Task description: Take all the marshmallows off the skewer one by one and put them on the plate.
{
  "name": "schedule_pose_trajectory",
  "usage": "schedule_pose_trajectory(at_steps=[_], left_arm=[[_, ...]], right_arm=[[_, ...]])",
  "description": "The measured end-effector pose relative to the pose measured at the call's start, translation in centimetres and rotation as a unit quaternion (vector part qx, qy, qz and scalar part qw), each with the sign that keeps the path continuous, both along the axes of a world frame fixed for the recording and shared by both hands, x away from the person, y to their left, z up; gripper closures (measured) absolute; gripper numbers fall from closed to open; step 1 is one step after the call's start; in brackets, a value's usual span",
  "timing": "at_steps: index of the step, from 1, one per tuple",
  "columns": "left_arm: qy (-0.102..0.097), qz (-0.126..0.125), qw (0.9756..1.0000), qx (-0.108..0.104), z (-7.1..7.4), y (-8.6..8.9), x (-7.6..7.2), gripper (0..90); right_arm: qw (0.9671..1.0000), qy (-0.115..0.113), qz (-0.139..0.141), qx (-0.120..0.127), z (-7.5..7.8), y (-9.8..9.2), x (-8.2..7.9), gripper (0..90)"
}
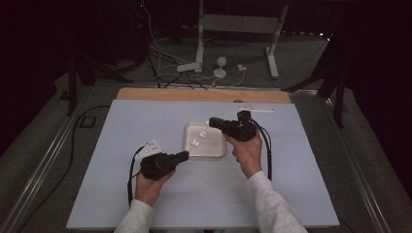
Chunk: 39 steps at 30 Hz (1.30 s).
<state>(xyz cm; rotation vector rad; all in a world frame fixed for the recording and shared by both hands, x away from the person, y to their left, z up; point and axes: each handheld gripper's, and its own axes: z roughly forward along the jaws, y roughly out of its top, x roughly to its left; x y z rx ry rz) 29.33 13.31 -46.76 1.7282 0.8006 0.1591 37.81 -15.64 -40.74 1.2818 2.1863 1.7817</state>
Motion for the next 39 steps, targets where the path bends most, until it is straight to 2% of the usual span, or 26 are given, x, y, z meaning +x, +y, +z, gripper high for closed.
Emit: schedule_pose_trajectory(at_steps=[4,6,7,8,9,10,12,16,20,21,25,29,31,33,34,35,36,37,38,39], left_arm=[[0.001,0.003,1.0000,0.001,0.2,0.1,0.0,90.0],[0.000,0.002,1.0000,0.007,0.2,0.2,-0.1,90.0],[0.000,0.002,0.9999,0.012,0.2,0.4,-0.1,90.0],[0.002,0.005,0.9999,0.013,0.1,0.6,-0.2,90.0],[0.004,0.010,0.9999,0.007,0.0,1.0,-0.1,90.0],[0.005,0.014,0.9999,0.003,0.0,1.2,-0.1,90.0],[0.007,0.021,0.9997,-0.008,0.1,1.6,0.1,90.0],[0.008,0.027,0.9995,-0.012,0.1,1.6,0.0,90.0],[0.008,0.031,0.9994,-0.016,0.1,1.5,0.1,90.0],[0.008,0.032,0.9993,-0.016,0.1,1.5,0.1,90.0],[0.009,0.034,0.9992,-0.019,0.1,1.6,0.1,90.0],[0.012,0.038,0.9990,-0.018,0.0,1.6,0.2,90.0],[0.014,0.038,0.9990,-0.018,0.0,1.6,0.3,90.0],[0.015,0.039,0.9990,-0.018,-0.1,1.6,0.3,90.0],[0.015,0.039,0.9989,-0.018,-0.1,1.6,0.3,90.0],[0.016,0.040,0.9989,-0.018,-0.1,1.6,0.3,90.0],[0.016,0.040,0.9989,-0.017,-0.1,1.6,0.3,90.0],[0.016,0.041,0.9989,-0.017,-0.1,1.7,0.4,90.0],[0.017,0.041,0.9989,-0.017,-0.2,1.7,0.4,90.0],[0.018,0.042,0.9988,-0.016,-0.2,1.7,0.4,90.0]], right_arm=[[0.9999,-0.008,-0.008,-0.010,0.0,0.1,0.0,82.8],[0.9989,-0.023,-0.031,-0.025,0.1,0.0,-0.1,83.7],[0.9984,-0.025,-0.046,-0.020,0.2,-0.5,0.0,83.8],[0.9984,-0.025,-0.046,-0.020,0.2,-0.5,0.0,83.8],[0.9984,-0.019,-0.054,0.000,0.3,-1.2,0.3,83.7],[0.9983,-0.018,-0.055,0.011,0.5,-1.9,0.5,83.5],[0.9987,-0.018,-0.048,0.003,0.8,-2.6,0.5,83.0],[0.9988,-0.016,-0.047,0.000,0.7,-2.9,0.7,82.1],[0.9989,-0.005,-0.042,-0.019,-0.3,-2.4,1.1,81.6],[0.9987,0.001,-0.039,-0.032,-0.9,-2.0,1.4,81.5],[0.9983,0.012,-0.037,-0.044,-2.0,-1.4,1.9,81.4],[0.9961,0.022,-0.037,-0.077,-3.3,-0.2,2.3,81.1],[0.9949,0.038,-0.038,-0.085,-4.4,0.4,2.8,80.2],[0.9947,0.041,-0.038,-0.086,-4.7,0.5,2.9,79.2],[0.9941,0.047,-0.039,-0.089,-5.0,0.7,3.0,75.0],[0.9924,0.058,-0.043,-0.099,-5.7,1.1,3.2,64.1],[0.9915,0.060,-0.047,-0.106,-5.8,1.2,3.3,59.3],[0.9915,0.060,-0.047,-0.106,-5.8,1.2,3.3,59.3],[0.9899,0.067,-0.051,-0.114,-6.2,1.4,3.3,52.6],[0.9899,0.067,-0.051,-0.114,-6.2,1.4,3.3,52.6]])
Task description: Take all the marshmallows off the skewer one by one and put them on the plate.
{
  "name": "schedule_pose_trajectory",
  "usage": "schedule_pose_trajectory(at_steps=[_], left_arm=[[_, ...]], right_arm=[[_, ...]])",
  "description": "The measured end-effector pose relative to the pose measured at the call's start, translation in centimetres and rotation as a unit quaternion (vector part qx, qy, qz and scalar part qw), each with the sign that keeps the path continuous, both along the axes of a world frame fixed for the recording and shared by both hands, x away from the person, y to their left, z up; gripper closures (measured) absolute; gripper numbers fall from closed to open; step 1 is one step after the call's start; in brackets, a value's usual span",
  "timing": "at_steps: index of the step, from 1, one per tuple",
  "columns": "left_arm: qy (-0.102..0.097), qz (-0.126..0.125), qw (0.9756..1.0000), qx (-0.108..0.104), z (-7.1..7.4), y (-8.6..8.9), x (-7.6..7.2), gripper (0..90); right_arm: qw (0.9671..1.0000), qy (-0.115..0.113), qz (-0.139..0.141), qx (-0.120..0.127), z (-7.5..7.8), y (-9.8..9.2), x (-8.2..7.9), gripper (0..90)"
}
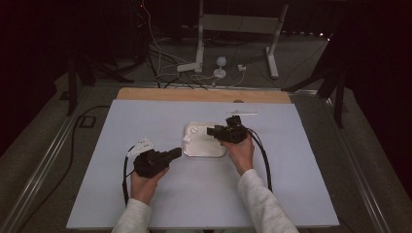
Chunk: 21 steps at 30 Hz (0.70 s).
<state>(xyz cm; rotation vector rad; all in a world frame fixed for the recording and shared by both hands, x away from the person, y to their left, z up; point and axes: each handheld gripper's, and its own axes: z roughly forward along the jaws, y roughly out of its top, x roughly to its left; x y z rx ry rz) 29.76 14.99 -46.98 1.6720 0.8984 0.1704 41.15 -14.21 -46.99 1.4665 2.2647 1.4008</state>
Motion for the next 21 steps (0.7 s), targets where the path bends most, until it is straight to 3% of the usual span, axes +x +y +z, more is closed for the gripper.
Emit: schedule_pose_trajectory(at_steps=[3,7,17,21], left_arm=[[0.003,0.002,1.0000,0.001,-0.2,0.0,0.1,90.0],[0.010,0.001,0.9999,0.006,-0.5,-0.2,0.3,90.0],[0.048,-0.002,0.9977,0.048,-2.7,-1.2,1.2,90.0],[0.059,-0.003,0.9965,0.060,-3.2,-1.6,1.4,90.0]], right_arm=[[1.0000,0.004,-0.001,-0.005,-0.2,0.2,0.0,45.2],[0.9999,0.008,-0.006,-0.008,-0.3,0.2,0.0,41.7],[0.9992,0.014,-0.008,0.036,0.0,0.1,0.0,40.4],[0.9990,0.016,-0.006,0.042,0.1,0.0,0.0,40.8]])
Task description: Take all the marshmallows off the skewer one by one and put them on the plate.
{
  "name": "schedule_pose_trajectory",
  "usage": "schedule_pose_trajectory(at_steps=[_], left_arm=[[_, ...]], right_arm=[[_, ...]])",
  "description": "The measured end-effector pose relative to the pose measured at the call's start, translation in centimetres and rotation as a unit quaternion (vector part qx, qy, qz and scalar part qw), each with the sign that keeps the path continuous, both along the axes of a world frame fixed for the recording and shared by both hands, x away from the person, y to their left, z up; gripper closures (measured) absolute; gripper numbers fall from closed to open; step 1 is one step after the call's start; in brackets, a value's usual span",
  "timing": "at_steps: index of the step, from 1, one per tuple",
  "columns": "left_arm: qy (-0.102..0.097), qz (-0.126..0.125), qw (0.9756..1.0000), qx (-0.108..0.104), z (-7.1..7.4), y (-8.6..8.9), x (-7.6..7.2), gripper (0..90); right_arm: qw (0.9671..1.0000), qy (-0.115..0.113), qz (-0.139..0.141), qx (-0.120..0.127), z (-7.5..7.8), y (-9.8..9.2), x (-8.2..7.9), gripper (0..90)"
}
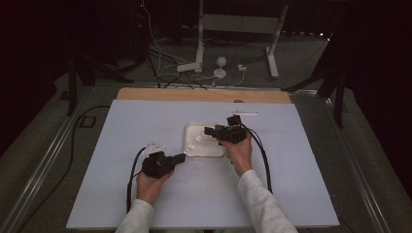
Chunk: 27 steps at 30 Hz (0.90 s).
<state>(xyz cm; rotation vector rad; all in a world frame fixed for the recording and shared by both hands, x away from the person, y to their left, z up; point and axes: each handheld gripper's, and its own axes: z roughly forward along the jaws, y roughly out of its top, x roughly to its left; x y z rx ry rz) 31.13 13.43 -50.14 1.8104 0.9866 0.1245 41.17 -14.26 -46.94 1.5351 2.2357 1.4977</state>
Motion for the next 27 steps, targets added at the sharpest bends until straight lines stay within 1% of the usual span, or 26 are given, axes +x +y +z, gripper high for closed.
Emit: schedule_pose_trajectory(at_steps=[1,3,4,6,10,13,15,19,21,22,24,25,27], left_arm=[[0.001,0.001,1.0000,0.002,-0.1,0.0,0.1,90.0],[0.007,0.002,0.9999,0.013,-0.2,-0.2,0.1,90.0],[0.010,0.003,0.9998,0.015,-0.4,-0.2,0.2,90.0],[0.009,0.004,0.9999,0.013,-0.4,-0.3,0.2,90.0],[0.004,0.005,1.0000,0.006,-0.3,-0.1,0.2,90.0],[-0.002,0.007,1.0000,-0.002,-0.2,0.0,0.1,90.0],[-0.006,0.008,0.9999,-0.007,0.0,0.0,0.0,90.0],[-0.010,0.009,0.9998,-0.015,0.2,0.1,-0.1,90.0],[-0.012,0.009,0.9997,-0.018,0.2,0.1,-0.1,90.0],[-0.014,0.010,0.9996,-0.022,0.3,0.1,-0.2,90.0],[-0.018,0.009,0.9995,-0.025,0.4,0.1,-0.2,90.0],[-0.020,0.008,0.9994,-0.026,0.5,0.1,-0.3,90.0],[-0.022,0.009,0.9993,-0.030,0.5,0.1,-0.3,90.0]], right_arm=[[1.0000,0.000,0.001,0.001,0.0,0.0,0.0,40.7],[1.0000,0.000,0.004,0.008,0.1,-0.1,0.0,40.4],[0.9999,0.000,0.004,0.011,0.1,-0.1,-0.1,40.3],[0.9998,-0.003,0.008,0.019,0.3,-0.2,-0.1,40.2],[0.9995,-0.004,0.017,0.026,0.6,-0.1,-0.4,37.6],[0.9989,0.007,0.031,0.034,0.7,-0.1,-0.6,35.7],[0.9985,0.009,0.038,0.039,0.8,0.0,-0.8,34.8],[0.9963,0.017,0.055,0.065,0.9,0.2,-1.4,34.7],[0.9951,0.020,0.064,0.073,1.0,0.4,-1.7,35.2],[0.9940,0.021,0.074,0.078,1.0,0.7,-2.0,37.6],[0.9935,0.022,0.078,0.079,0.9,0.7,-2.0,39.0],[0.9923,0.022,0.085,0.087,0.9,1.0,-2.3,41.2],[0.9921,0.022,0.087,0.088,0.9,1.0,-2.3,41.6]])
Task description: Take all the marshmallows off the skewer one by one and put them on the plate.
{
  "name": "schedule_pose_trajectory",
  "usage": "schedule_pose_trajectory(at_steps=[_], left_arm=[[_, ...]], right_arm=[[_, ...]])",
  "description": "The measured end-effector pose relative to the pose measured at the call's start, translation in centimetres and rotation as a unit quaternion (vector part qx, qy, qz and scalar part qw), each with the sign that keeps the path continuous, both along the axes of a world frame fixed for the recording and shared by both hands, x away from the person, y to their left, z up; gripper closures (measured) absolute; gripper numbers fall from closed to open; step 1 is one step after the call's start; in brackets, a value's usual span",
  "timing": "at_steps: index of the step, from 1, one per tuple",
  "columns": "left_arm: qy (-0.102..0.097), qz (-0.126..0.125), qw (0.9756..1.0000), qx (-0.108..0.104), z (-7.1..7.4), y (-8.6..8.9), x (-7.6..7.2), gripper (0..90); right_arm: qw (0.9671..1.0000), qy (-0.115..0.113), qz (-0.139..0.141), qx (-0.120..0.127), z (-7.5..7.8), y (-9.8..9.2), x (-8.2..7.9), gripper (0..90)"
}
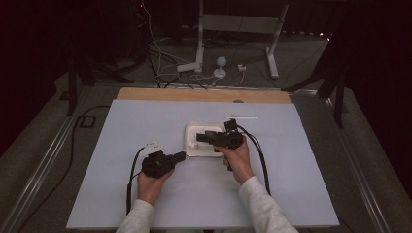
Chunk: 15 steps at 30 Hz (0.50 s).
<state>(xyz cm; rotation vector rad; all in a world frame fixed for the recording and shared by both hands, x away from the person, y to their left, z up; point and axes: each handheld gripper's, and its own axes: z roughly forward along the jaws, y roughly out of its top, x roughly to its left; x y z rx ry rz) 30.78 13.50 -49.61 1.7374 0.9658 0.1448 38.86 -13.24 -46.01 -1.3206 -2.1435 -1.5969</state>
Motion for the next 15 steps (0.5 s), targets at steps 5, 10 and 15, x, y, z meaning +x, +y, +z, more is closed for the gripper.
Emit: schedule_pose_trajectory(at_steps=[5,10,15], left_arm=[[-0.010,-0.001,0.9999,-0.011,0.23,-0.05,-0.16,90.0],[-0.024,0.004,0.9996,-0.018,0.43,-0.04,-0.37,90.0],[-0.033,0.005,0.9990,-0.028,0.45,0.02,-0.49,89.9]], right_arm=[[0.9997,0.015,0.007,0.015,-0.14,0.28,-0.15,46.4],[0.9985,0.035,0.017,0.037,-0.37,0.57,-0.26,53.0],[0.9956,0.057,0.020,0.072,-0.37,0.73,-0.26,59.3]])
